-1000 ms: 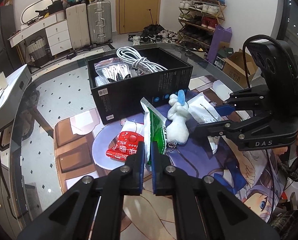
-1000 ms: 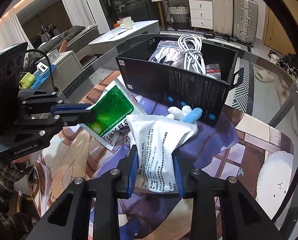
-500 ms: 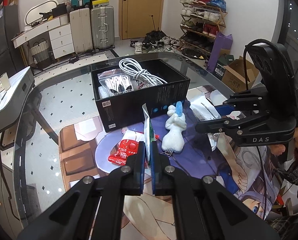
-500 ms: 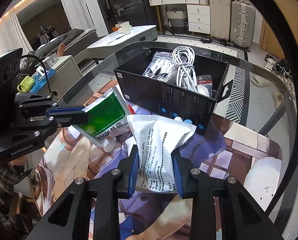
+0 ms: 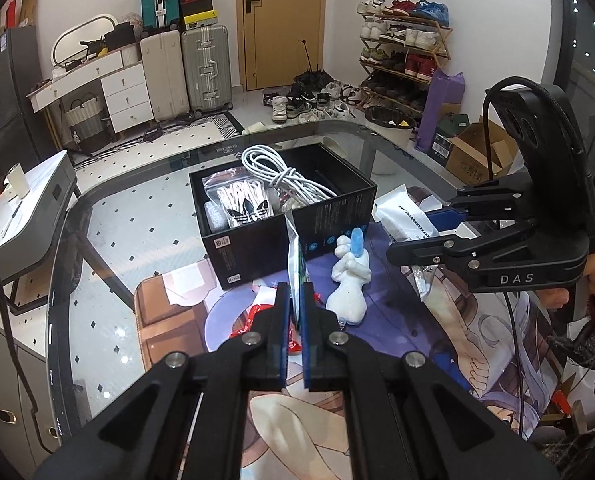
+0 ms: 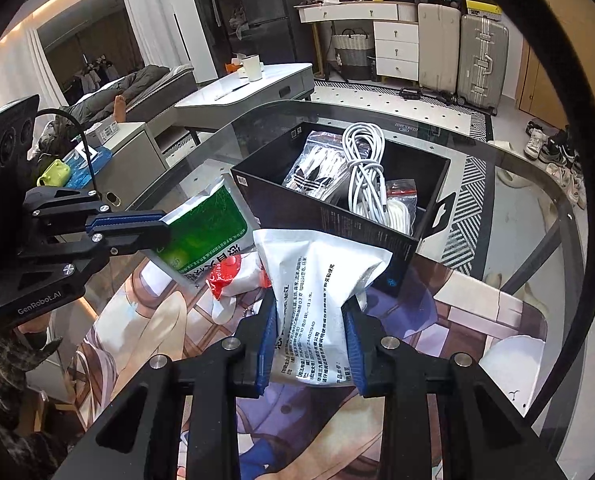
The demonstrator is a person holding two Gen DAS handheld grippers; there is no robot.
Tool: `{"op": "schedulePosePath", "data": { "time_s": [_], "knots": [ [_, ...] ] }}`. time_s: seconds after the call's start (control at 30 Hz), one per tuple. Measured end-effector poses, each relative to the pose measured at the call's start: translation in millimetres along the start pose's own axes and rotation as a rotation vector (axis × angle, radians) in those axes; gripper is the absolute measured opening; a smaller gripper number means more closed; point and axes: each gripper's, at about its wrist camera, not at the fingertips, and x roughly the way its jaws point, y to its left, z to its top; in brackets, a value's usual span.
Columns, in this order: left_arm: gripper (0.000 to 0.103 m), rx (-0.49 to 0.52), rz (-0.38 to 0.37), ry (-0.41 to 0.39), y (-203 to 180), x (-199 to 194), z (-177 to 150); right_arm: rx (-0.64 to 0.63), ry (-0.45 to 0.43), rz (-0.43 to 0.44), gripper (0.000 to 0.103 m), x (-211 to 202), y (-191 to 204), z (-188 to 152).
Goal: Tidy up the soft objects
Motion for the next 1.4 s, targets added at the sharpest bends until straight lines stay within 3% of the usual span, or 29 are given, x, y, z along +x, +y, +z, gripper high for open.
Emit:
{"op": "schedulePosePath", "data": {
  "time_s": [0.7, 1.2, 1.4],
  "knots": [
    [0.000, 0.006, 0.036, -0.052, 11.4, -14.9, 29.4, -0.025, -0.026, -0.018, 0.031, -7.9, -6.2, 31.9],
    [0.000, -0.025, 0.004, 0.022, 17.9, 2.0, 17.8, -0.005, -0.021, -0.019, 0.031, -6.3, -12.0, 26.0],
    [0.010, -0.058, 0.001, 0.081, 27.8, 12.1, 4.8, 0.002, -0.014, -0.007, 0.031, -1.8, -14.2, 20.2]
  ]
}}
